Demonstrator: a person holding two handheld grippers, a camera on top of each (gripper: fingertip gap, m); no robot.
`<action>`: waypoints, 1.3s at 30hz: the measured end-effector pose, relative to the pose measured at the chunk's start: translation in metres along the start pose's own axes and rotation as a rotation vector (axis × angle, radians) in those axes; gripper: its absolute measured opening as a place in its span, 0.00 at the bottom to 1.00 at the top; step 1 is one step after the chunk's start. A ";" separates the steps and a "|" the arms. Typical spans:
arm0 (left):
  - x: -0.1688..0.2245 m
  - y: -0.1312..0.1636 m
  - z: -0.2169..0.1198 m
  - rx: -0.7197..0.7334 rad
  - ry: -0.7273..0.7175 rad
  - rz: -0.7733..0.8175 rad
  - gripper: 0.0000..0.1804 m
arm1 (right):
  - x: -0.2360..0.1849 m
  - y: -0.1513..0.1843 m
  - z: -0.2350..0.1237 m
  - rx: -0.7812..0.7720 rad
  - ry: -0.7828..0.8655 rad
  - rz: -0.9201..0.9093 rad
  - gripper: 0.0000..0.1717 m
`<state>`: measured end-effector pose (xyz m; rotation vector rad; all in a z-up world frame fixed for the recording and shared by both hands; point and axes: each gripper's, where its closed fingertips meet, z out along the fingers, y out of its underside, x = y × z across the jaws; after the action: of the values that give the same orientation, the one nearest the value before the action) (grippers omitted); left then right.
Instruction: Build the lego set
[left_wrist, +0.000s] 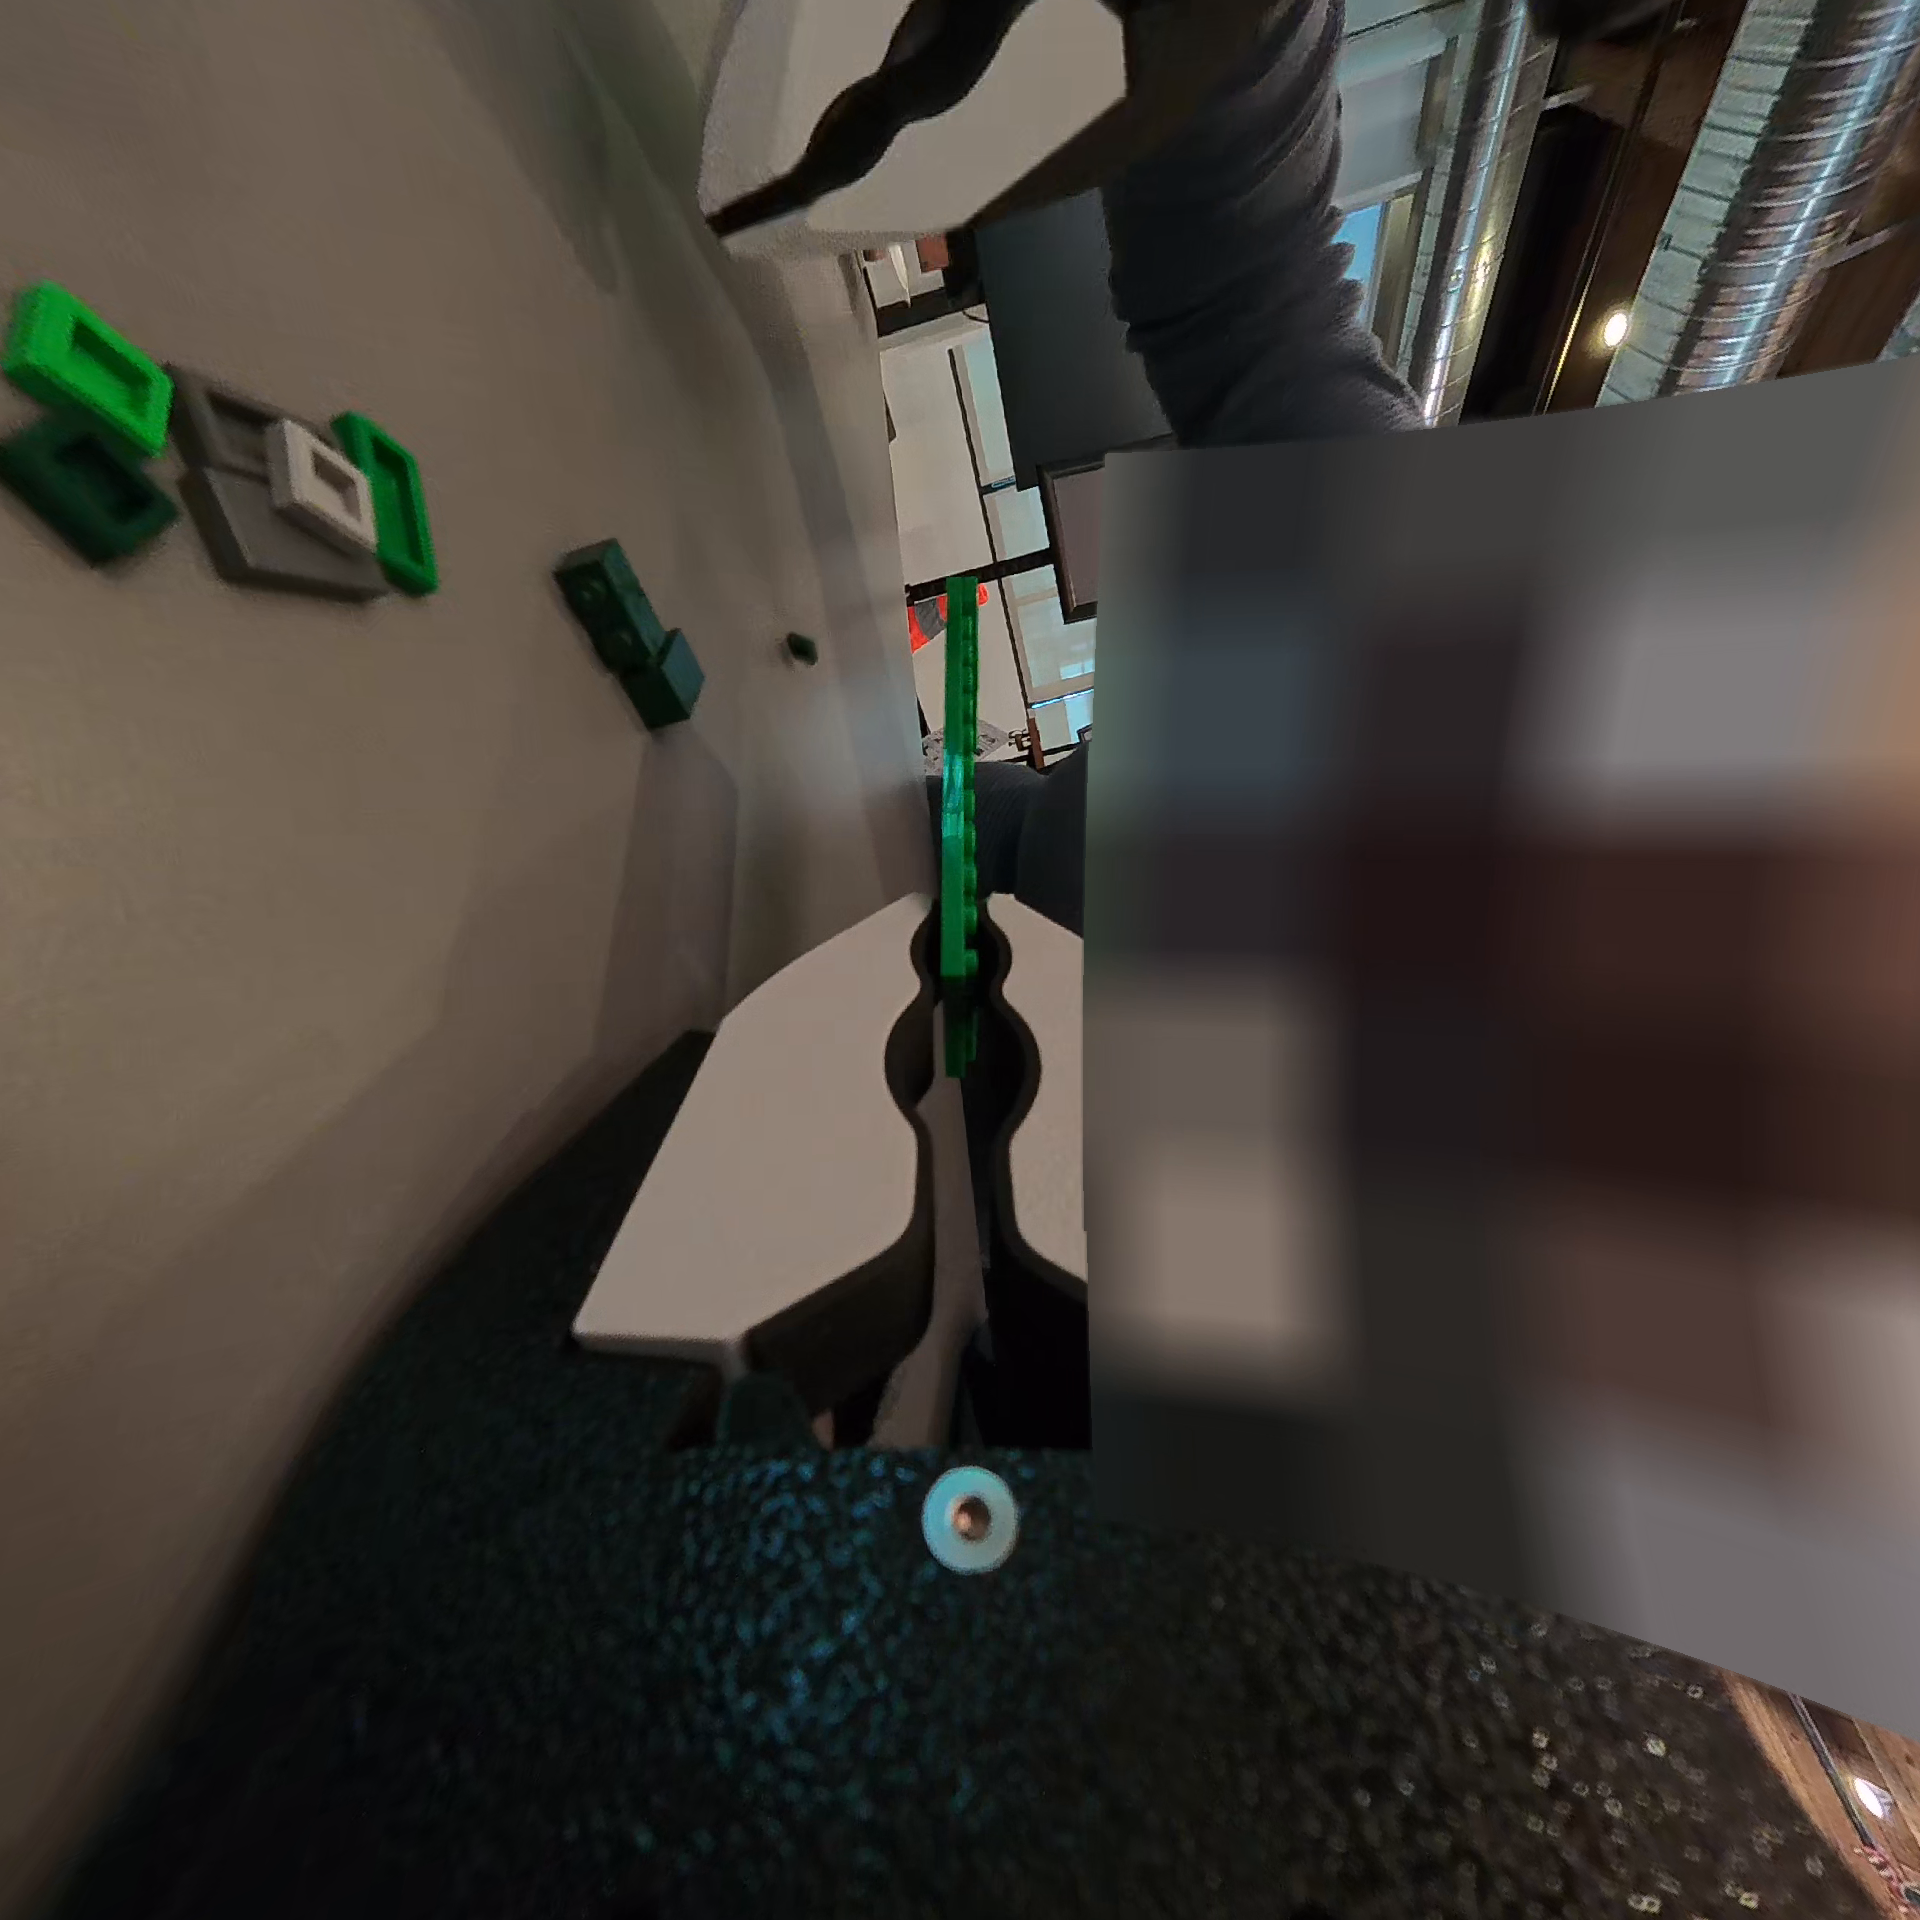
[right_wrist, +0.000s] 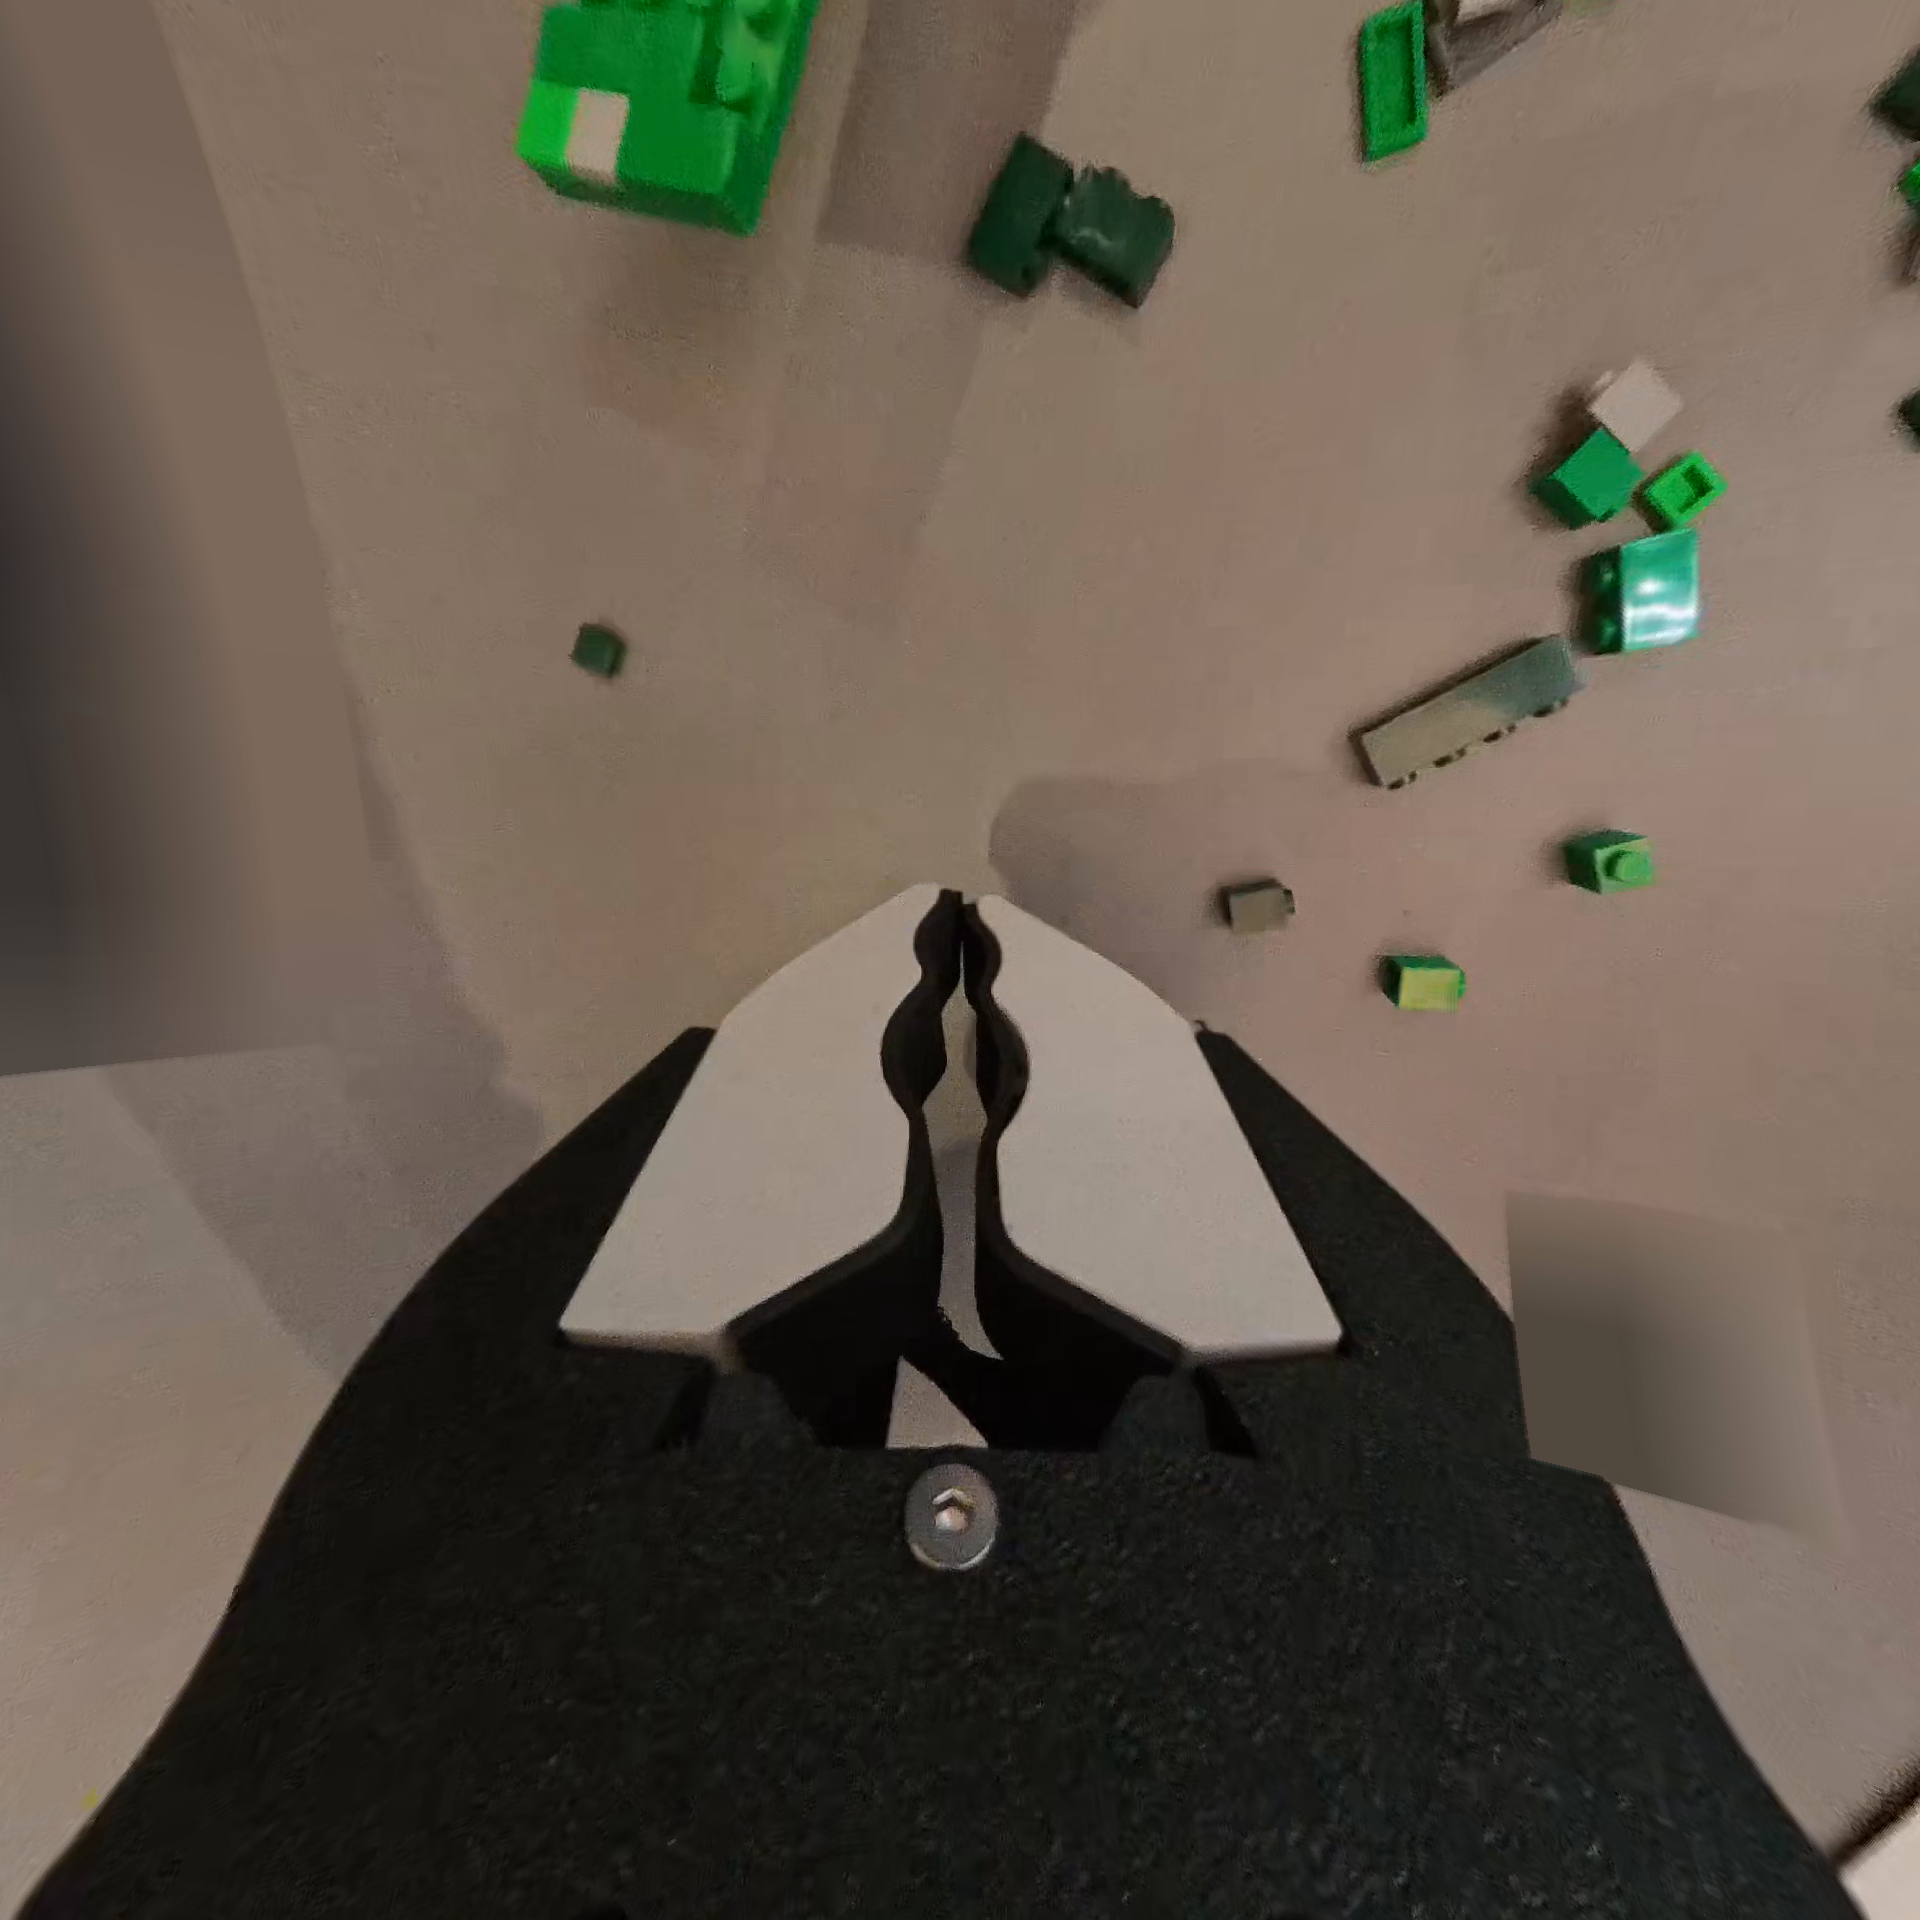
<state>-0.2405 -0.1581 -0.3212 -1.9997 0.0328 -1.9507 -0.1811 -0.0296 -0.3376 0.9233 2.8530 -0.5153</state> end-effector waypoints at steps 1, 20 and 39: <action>0.000 0.000 -0.001 0.000 0.000 0.000 0.02 | -0.004 -0.006 0.000 0.026 0.017 -0.003 0.00; -0.002 0.000 0.000 -0.004 -0.016 0.003 0.02 | -0.082 -0.038 0.047 0.285 0.227 -0.288 0.05; -0.002 0.000 0.002 -0.003 -0.016 0.004 0.02 | -0.132 -0.061 0.064 0.369 0.179 -0.186 0.07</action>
<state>-0.2384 -0.1576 -0.3228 -2.0158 0.0356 -1.9328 -0.1100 -0.1706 -0.3543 0.7853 3.0836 -1.0587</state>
